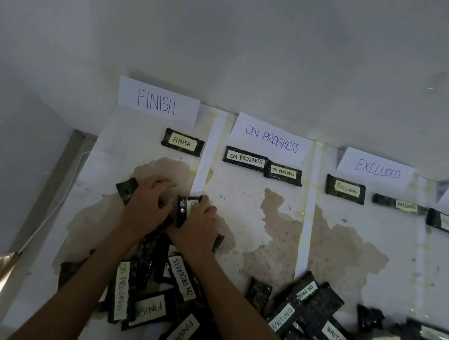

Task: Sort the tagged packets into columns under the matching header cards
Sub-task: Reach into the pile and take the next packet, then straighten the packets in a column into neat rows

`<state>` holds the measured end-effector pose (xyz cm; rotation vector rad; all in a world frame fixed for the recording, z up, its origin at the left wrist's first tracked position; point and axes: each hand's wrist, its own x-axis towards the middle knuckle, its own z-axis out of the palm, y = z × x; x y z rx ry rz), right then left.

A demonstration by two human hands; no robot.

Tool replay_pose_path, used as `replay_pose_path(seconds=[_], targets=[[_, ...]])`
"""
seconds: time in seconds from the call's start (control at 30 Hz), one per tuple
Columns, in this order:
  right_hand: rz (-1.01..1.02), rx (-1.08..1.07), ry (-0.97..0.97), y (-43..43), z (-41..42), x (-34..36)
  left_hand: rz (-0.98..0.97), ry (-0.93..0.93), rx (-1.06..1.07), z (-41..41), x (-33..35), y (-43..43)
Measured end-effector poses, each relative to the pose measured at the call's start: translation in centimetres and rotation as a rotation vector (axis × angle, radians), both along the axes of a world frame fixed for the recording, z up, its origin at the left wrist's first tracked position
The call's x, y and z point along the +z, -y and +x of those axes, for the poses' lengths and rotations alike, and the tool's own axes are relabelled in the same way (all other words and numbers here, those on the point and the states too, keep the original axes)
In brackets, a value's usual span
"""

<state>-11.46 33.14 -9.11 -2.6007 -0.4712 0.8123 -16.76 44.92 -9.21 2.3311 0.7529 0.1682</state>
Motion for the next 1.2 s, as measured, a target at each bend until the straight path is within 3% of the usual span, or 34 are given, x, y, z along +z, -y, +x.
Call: replay_pose_path(seconds=[0.13, 0.27, 0.5, 0.77, 1.07, 1.2], targets=[[0.285, -0.095, -0.026, 1.4, 2.5, 2.0, -0.011, 0.023, -0.013, 0.2, 0.9, 0.9], [0.370, -0.107, -0.021, 3.1, 6.0, 2.9, -0.061, 0.000, -0.120, 1.3, 0.9, 2.3], [-0.076, 0.339, 0.293, 8.6, 13.7, 2.0, -0.167, -0.088, -0.247, 3.1, 0.3, 5.5], [-0.319, 0.493, 0.395, 13.0, 18.2, 0.3, -0.203, -0.219, -0.296, 3.2, -0.9, 6.5], [-0.182, 0.321, 0.389, 13.5, 17.1, -0.1, 0.351, -0.483, -0.422, 2.5, -1.2, 11.7], [-0.043, 0.223, 0.335, 13.9, 13.5, 0.8, 0.311, -0.469, -0.358, 3.3, -0.5, 12.9]])
